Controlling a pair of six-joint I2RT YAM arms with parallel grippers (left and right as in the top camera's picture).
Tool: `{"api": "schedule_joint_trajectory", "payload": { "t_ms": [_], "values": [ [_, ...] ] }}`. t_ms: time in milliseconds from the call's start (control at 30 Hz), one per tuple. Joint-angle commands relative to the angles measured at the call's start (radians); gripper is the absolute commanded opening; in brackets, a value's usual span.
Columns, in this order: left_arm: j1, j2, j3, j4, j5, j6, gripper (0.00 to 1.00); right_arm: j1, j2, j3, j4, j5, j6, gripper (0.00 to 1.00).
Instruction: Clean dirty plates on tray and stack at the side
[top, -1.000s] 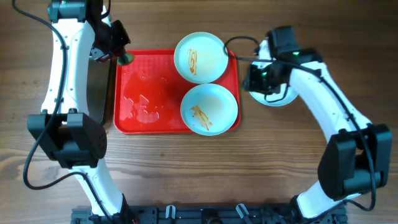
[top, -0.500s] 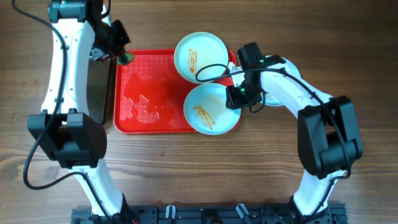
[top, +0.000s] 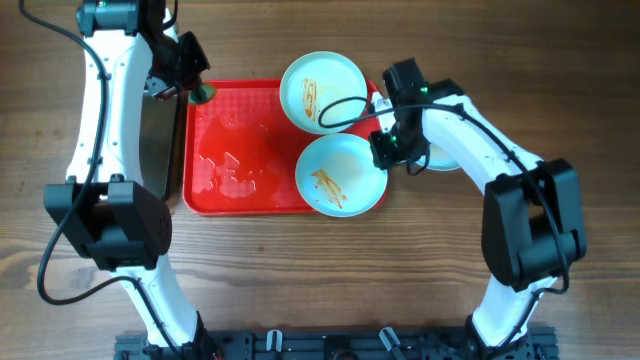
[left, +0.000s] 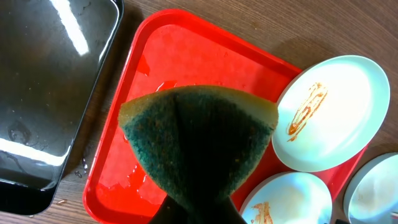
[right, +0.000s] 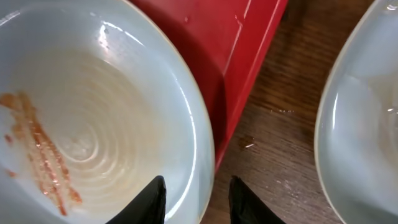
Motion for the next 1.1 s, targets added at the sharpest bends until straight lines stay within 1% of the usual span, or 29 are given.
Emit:
{"api": "schedule_joint_trajectory", "payload": {
  "t_ms": [0,67,100,133,167,233,300,367,500,600,633,700,733,767,800,833,900,967,1000,1033,1067],
  "values": [
    [-0.004,0.004,-0.001,0.003,-0.011,-0.014,0.04,-0.001,-0.018,-0.044,0.037,0.023,0.016,0.34],
    [-0.004,0.004,-0.001,0.003,-0.011,-0.014,0.04,-0.001,-0.017,-0.054,0.04,0.022,0.016,0.34],
    [-0.004,0.004,-0.001,0.003,-0.011,-0.014,0.04,-0.001,-0.017,-0.054,0.041,0.021,0.017,0.3],
    [-0.004,0.004,-0.001,0.003,-0.011,-0.014,0.04,-0.001,-0.017,-0.054,0.04,0.021,0.022,0.29],
    [-0.004,0.004,-0.001,0.003,-0.011,-0.013,0.04,-0.001,-0.017,-0.054,0.04,0.017,0.024,0.25],
    [-0.004,0.004,-0.001,0.003,-0.011,-0.013,0.04,-0.001,-0.017,-0.054,0.036,0.006,0.056,0.13],
    [-0.004,0.004,-0.001,0.003,-0.011,-0.014,0.04,0.002,-0.017,-0.054,0.031,0.006,0.114,0.04],
    [-0.004,0.004,-0.001,0.003,-0.014,-0.013,0.04,0.003,-0.017,-0.054,0.026,-0.016,0.121,0.04],
    [-0.004,0.004,-0.001,0.003,-0.014,-0.013,0.04,0.014,-0.017,-0.053,-0.013,-0.13,0.134,0.04],
    [-0.004,0.004,-0.001,0.003,-0.014,-0.013,0.04,0.038,-0.017,-0.039,-0.052,-0.173,0.227,0.04],
    [-0.004,0.004,-0.001,0.003,-0.014,-0.013,0.04,0.047,-0.017,-0.027,-0.055,-0.214,0.261,0.04],
    [-0.004,0.004,-0.001,0.003,-0.014,-0.013,0.04,0.063,-0.017,-0.009,0.0,-0.327,0.353,0.04],
    [-0.004,0.004,-0.001,0.003,-0.014,-0.013,0.04,0.076,-0.017,-0.008,0.082,-0.381,0.415,0.04],
    [-0.004,0.004,-0.001,0.003,-0.014,-0.013,0.04,0.087,-0.017,-0.008,0.143,-0.383,0.463,0.04],
    [-0.004,0.004,-0.001,0.003,-0.014,-0.013,0.04,0.11,-0.017,-0.008,0.232,-0.36,0.501,0.04],
    [-0.004,0.004,-0.001,0.003,-0.016,-0.013,0.04,0.144,-0.017,-0.008,0.315,-0.269,0.559,0.04],
    [-0.004,0.004,-0.001,0.002,-0.029,-0.013,0.04,0.204,-0.016,-0.01,0.4,-0.144,0.608,0.04],
    [-0.004,0.004,-0.001,0.002,-0.029,-0.013,0.04,0.279,-0.016,-0.01,0.457,-0.033,0.615,0.05],
    [-0.004,0.004,-0.001,0.002,-0.029,-0.013,0.04,0.303,-0.016,-0.01,0.459,0.017,0.615,0.15],
    [-0.004,0.004,-0.001,0.002,-0.029,-0.014,0.04,0.317,-0.016,-0.01,0.459,0.063,0.597,0.34],
    [-0.006,0.004,-0.001,0.001,-0.028,-0.022,0.04,0.318,-0.016,-0.009,0.456,0.085,0.565,0.5]
  ]
}}
